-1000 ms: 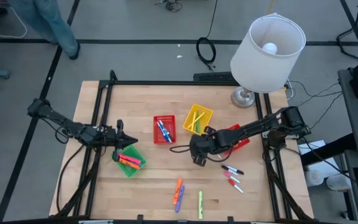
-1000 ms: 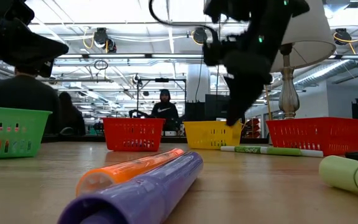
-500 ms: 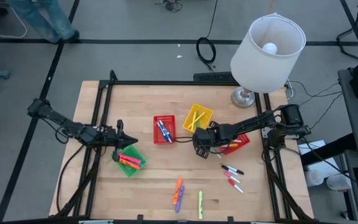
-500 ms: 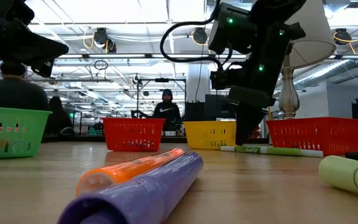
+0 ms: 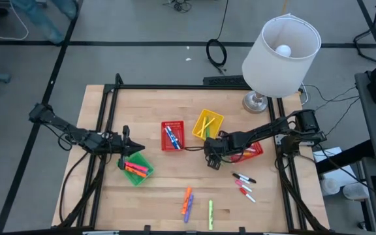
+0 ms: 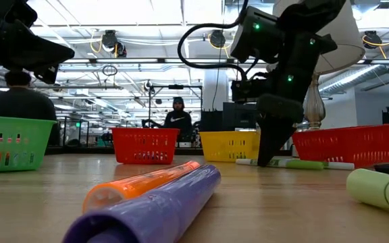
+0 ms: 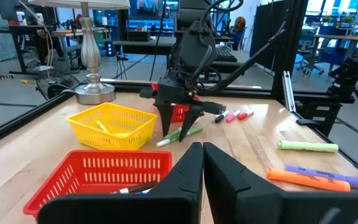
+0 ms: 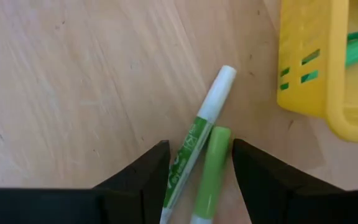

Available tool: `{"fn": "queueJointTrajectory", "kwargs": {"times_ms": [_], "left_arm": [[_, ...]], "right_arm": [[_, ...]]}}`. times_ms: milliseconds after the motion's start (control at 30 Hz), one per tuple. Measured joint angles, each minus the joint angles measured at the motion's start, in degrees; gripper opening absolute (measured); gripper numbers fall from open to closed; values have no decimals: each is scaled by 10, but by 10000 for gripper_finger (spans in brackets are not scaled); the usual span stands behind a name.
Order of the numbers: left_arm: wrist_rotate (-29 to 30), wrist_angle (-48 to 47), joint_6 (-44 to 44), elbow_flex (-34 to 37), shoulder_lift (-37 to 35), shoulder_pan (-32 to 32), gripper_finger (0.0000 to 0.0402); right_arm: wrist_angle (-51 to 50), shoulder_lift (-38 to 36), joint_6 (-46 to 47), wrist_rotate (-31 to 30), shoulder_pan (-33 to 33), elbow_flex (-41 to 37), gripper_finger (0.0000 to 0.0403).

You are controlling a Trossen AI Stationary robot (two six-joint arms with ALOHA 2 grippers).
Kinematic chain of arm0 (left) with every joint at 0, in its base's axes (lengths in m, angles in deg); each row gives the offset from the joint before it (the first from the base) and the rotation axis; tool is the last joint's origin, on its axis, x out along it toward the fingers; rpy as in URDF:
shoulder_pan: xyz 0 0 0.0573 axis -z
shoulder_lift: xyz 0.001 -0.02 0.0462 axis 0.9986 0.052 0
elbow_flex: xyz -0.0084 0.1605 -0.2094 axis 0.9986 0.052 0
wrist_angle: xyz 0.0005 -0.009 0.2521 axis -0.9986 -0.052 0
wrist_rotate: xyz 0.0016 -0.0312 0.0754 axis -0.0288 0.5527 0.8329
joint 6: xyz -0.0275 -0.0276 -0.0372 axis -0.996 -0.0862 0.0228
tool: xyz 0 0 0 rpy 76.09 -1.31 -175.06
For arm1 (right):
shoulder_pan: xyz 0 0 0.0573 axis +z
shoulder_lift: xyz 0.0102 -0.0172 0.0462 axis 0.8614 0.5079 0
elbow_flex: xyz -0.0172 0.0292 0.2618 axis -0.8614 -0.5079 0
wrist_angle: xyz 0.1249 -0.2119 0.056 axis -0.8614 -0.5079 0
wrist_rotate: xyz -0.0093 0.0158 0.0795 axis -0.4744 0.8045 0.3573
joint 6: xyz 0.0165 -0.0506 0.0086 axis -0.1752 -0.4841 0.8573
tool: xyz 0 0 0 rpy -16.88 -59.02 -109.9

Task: Pick & Place Markers
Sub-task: Put the green marker pen into the left red bin

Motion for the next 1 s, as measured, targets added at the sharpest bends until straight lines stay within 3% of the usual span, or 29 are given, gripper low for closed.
{"fn": "queueJointTrajectory", "kwargs": {"times_ms": [467, 1000], "left_arm": [[0, 0, 0, 0, 0, 0, 21], [0, 0, -1, 0, 0, 0, 21]], "right_arm": [[66, 2, -47, 34, 37, 0, 113], [151, 2, -76, 46, 60, 2, 84]]}}
